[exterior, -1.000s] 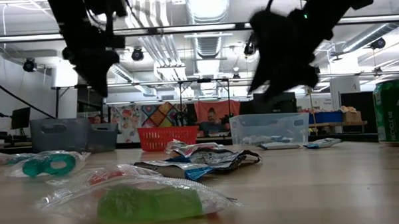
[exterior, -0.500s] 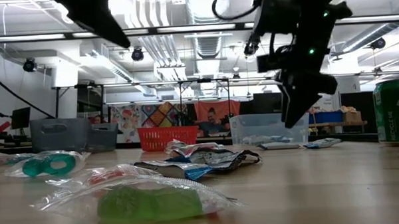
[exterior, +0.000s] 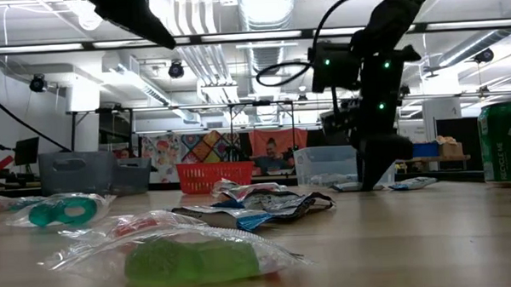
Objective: Sort candy
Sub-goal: Put the white chocolate into the transparent bin
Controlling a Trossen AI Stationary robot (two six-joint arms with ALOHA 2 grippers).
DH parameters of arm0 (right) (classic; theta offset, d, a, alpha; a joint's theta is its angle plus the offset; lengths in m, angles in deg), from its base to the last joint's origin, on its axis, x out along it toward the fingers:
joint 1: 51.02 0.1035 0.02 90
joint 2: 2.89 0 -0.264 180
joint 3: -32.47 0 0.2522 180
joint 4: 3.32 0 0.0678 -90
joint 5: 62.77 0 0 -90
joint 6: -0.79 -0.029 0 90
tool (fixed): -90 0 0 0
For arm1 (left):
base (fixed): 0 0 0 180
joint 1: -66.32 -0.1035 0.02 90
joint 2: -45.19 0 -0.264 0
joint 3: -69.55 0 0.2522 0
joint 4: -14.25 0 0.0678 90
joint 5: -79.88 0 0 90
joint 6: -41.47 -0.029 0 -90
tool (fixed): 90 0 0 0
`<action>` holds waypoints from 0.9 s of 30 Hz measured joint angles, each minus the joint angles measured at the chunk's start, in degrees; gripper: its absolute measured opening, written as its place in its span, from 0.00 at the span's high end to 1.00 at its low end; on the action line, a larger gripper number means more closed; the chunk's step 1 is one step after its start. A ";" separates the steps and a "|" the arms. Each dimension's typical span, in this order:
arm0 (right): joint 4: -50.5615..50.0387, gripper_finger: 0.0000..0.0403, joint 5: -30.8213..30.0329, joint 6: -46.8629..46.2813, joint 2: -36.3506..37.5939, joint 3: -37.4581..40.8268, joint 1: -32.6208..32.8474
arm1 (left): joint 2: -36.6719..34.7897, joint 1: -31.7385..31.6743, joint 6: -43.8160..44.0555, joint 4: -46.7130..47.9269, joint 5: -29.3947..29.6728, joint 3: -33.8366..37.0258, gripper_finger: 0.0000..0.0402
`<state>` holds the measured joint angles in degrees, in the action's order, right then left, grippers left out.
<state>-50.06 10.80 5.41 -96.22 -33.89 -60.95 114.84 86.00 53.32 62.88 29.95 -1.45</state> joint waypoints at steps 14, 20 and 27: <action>1.20 0.90 7.48 2.78 -2.22 -0.09 -2.13 | 0.00 0.00 -3.30 -5.41 -0.06 -0.05 0.64; 1.56 0.97 8.45 2.02 -1.53 -0.07 -1.19 | 0.45 0.00 -1.13 -10.10 -0.09 1.23 0.64; 3.10 0.98 12.60 0.63 3.19 0.18 1.61 | 3.60 0.41 0.88 -15.36 -0.24 3.10 0.64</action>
<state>-46.97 23.41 6.04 -93.03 -33.71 -59.34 118.44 86.41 54.20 47.52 29.71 1.65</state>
